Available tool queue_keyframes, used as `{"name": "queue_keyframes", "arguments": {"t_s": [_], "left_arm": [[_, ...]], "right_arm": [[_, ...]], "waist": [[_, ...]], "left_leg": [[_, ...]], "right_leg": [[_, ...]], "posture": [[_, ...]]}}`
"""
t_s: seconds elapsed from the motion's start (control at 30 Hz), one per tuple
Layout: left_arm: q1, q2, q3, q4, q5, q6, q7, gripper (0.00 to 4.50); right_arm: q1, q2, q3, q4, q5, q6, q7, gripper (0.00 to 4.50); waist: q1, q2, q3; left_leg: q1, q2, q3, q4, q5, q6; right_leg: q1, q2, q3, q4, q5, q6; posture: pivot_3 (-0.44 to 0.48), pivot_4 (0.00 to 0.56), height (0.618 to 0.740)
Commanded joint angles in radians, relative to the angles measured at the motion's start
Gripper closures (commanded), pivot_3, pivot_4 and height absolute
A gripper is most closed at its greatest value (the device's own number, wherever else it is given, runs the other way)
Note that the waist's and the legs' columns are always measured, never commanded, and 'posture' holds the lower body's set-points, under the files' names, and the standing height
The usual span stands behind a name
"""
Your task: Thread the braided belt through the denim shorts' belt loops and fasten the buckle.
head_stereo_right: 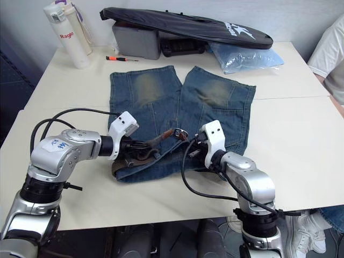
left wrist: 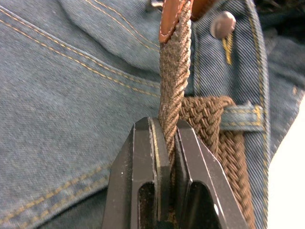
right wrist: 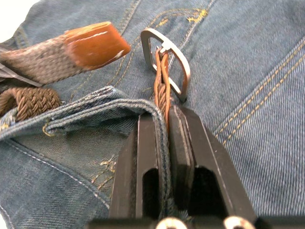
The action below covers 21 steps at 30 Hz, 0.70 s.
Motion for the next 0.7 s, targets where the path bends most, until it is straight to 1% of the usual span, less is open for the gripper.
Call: {"name": "queue_keyframes", "arguments": {"t_s": [0.03, 0.2, 0.47, 0.7], "left_arm": [[-0.012, -0.001, -0.029, -0.038, -0.026, 0.021, -0.006, 4.50], [-0.013, -0.012, -0.033, -0.029, -0.022, 0.022, 0.010, 4.50], [-0.030, -0.044, -0.021, 0.007, -0.012, 0.015, 0.052, 4.50], [-0.048, -0.092, 0.006, 0.047, -0.009, -0.007, 0.097, 4.50]], "right_arm": [[-0.011, 0.009, 0.000, -0.095, 0.006, -0.008, -0.062, 4.48], [0.002, 0.000, 0.049, -0.141, 0.005, -0.021, -0.070, 4.48], [0.046, -0.059, 0.128, -0.200, -0.035, -0.069, -0.091, 4.48], [0.070, -0.067, 0.126, -0.196, -0.051, -0.091, -0.132, 4.48]], "waist": [[0.001, 0.000, 0.000], [0.000, 0.000, 0.000], [-0.003, 0.000, 0.000], [-0.001, 0.000, 0.000]], "left_leg": [[0.000, 0.000, 0.000, 0.000, 0.000, 0.000], [0.000, 0.000, 0.000, 0.000, 0.000, 0.000], [-0.001, 0.000, 0.000, -0.001, 0.000, 0.000], [-0.001, 0.000, 0.000, -0.001, 0.000, 0.000]], "right_leg": [[0.000, 0.000, 0.000, 0.000, 0.000, 0.000], [0.000, 0.000, 0.000, 0.000, 0.000, 0.000], [-0.001, 0.000, 0.000, -0.001, 0.000, 0.000], [-0.001, 0.000, 0.000, -0.001, 0.000, 0.000]], "posture": [[0.000, 0.150, 0.740], [0.000, 0.150, 0.740], [0.000, 0.150, 0.740], [0.000, 0.150, 0.740]]}}
